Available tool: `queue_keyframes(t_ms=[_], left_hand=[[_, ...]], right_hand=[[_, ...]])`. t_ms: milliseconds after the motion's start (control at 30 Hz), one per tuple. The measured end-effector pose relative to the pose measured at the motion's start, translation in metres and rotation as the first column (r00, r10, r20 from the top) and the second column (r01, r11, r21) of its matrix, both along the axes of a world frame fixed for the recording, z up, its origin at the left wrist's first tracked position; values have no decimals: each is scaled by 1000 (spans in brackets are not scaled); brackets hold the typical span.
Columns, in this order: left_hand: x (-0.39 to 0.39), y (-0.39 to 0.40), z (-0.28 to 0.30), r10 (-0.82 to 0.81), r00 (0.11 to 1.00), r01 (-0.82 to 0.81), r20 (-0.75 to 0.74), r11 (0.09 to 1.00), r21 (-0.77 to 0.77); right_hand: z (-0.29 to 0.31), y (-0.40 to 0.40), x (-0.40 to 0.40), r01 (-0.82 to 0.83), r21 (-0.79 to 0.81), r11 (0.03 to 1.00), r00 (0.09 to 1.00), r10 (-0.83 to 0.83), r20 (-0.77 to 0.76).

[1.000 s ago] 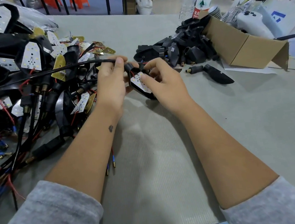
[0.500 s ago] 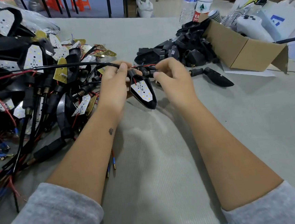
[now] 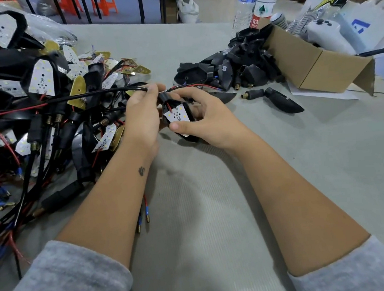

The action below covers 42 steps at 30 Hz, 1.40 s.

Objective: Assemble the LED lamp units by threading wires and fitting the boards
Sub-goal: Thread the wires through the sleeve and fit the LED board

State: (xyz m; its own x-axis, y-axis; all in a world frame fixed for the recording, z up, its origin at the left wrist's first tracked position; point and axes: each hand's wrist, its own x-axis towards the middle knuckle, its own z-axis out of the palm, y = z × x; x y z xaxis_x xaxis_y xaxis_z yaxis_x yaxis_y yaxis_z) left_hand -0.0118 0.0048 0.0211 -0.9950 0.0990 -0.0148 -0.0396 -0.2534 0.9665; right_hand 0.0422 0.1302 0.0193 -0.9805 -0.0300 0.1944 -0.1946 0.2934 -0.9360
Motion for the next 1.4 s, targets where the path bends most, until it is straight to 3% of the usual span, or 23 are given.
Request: queue_keyframes(t_ms=[267, 367, 433, 567, 667, 867, 1033, 1167, 1300, 1400], left_hand=[[3, 3, 1, 39, 997, -48, -74, 990, -135], [10, 2, 5, -124, 983, 94, -134, 973, -212], [18, 4, 6, -288, 949, 235, -131, 919, -316], [29, 13, 7, -526, 848, 446, -69, 777, -445], [28, 15, 7, -529, 847, 435, -56, 749, -500], [25, 18, -1, -397, 914, 268, -84, 746, -610], [20, 20, -5, -268, 957, 175, -108, 836, -520], [15, 15, -1, -247, 969, 216, -24, 887, -409], [0, 0, 5, -115, 989, 113, 88, 993, 35], [-10, -12, 5, -68, 993, 30, 96, 936, 350]], right_hand=[[3, -7, -2, -11, 8, 1000, 998, 10, 68], [11, -5, -7, 114, -171, 979, 984, -88, 152], [9, 5, -6, 166, -257, 952, 985, -146, 97], [3, 9, -6, 223, -249, 942, 974, -225, 20], [-1, 4, -9, 286, -144, 947, 952, -299, -72], [-1, -3, -10, 422, -109, 900, 887, -435, -157], [-3, -5, -12, 439, -159, 884, 884, -457, -99], [-6, -8, -14, 411, -44, 911, 906, -413, -90], [-7, -10, -11, 211, 82, 974, 977, -209, -34], [-6, -12, -8, 108, 84, 991, 994, -110, 21]])
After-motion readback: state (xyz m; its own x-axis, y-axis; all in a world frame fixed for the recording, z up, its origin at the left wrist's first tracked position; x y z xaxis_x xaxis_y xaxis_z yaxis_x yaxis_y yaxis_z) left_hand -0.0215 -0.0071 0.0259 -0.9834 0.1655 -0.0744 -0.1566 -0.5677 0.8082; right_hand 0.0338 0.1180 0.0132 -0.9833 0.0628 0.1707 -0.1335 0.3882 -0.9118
